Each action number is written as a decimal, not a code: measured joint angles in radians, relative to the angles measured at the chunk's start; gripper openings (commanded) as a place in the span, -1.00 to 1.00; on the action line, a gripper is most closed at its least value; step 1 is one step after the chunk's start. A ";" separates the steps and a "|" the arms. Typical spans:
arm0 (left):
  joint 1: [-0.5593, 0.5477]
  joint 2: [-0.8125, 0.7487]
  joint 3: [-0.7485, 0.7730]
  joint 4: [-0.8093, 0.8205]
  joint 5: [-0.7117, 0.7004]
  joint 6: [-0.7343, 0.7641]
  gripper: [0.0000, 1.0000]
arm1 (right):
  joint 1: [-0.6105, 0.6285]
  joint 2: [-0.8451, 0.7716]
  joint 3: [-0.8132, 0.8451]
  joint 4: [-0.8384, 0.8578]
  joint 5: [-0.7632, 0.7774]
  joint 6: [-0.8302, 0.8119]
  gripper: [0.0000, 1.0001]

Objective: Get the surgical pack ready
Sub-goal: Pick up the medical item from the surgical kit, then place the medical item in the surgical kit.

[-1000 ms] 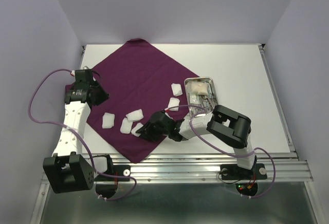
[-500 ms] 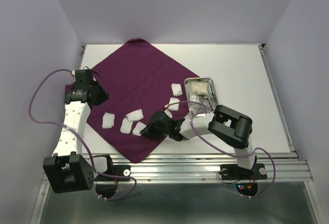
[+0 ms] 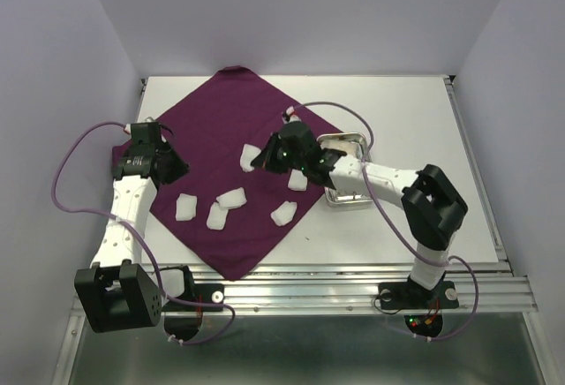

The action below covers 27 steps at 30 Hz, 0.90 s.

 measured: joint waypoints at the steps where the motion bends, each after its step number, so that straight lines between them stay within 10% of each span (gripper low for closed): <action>1: 0.000 0.000 -0.001 0.003 0.001 0.000 -0.54 | -0.022 0.011 0.032 -0.018 -0.014 -0.023 -0.99; 9: 0.000 -0.002 -0.009 0.011 0.008 0.000 -0.54 | -0.107 0.343 0.481 -0.231 -0.152 -0.279 -0.99; 20: 0.000 -0.006 -0.011 0.011 0.016 0.000 -0.54 | -0.114 0.485 0.528 -0.401 -0.227 -0.360 -0.90; 27: 0.000 -0.006 -0.011 0.011 0.020 0.000 -0.54 | -0.142 0.505 0.573 -0.473 -0.200 -0.390 -0.02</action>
